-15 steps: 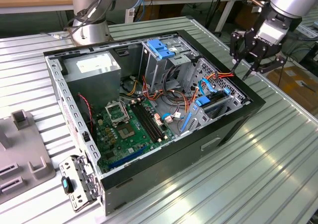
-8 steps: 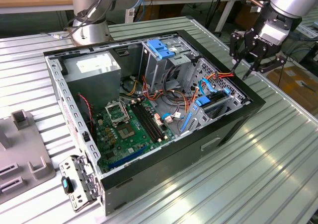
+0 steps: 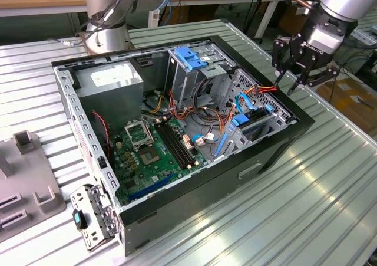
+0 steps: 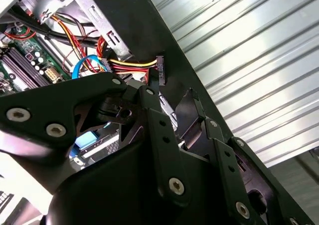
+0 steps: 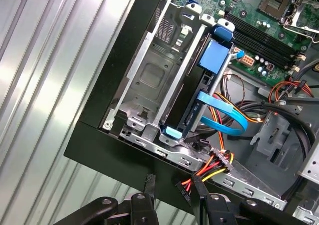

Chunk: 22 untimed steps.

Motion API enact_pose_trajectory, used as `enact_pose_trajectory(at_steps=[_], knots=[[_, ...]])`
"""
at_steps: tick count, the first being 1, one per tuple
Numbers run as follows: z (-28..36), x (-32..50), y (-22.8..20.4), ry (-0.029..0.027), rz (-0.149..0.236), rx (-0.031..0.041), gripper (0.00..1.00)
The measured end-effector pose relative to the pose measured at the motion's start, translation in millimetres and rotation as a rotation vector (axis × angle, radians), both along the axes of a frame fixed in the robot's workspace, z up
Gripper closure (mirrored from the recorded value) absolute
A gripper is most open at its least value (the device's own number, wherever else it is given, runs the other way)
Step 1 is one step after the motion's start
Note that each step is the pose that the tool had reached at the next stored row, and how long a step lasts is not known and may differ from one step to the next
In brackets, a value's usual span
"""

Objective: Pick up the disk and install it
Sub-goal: 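Insert the second disk wire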

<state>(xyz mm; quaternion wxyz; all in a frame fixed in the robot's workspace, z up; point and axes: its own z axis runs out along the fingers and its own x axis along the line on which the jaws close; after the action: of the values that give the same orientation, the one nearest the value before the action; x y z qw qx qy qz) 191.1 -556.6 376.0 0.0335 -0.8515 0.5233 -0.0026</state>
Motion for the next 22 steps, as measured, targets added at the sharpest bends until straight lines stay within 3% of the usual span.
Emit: enact_pose_trajectory(at_steps=[6, 22], knots=[[0.1, 0.0, 0.0, 0.0000, 0.106, -0.0001, 0.58], [-0.1, 0.0, 0.0, 0.0000, 0.118, 0.0001, 0.58]])
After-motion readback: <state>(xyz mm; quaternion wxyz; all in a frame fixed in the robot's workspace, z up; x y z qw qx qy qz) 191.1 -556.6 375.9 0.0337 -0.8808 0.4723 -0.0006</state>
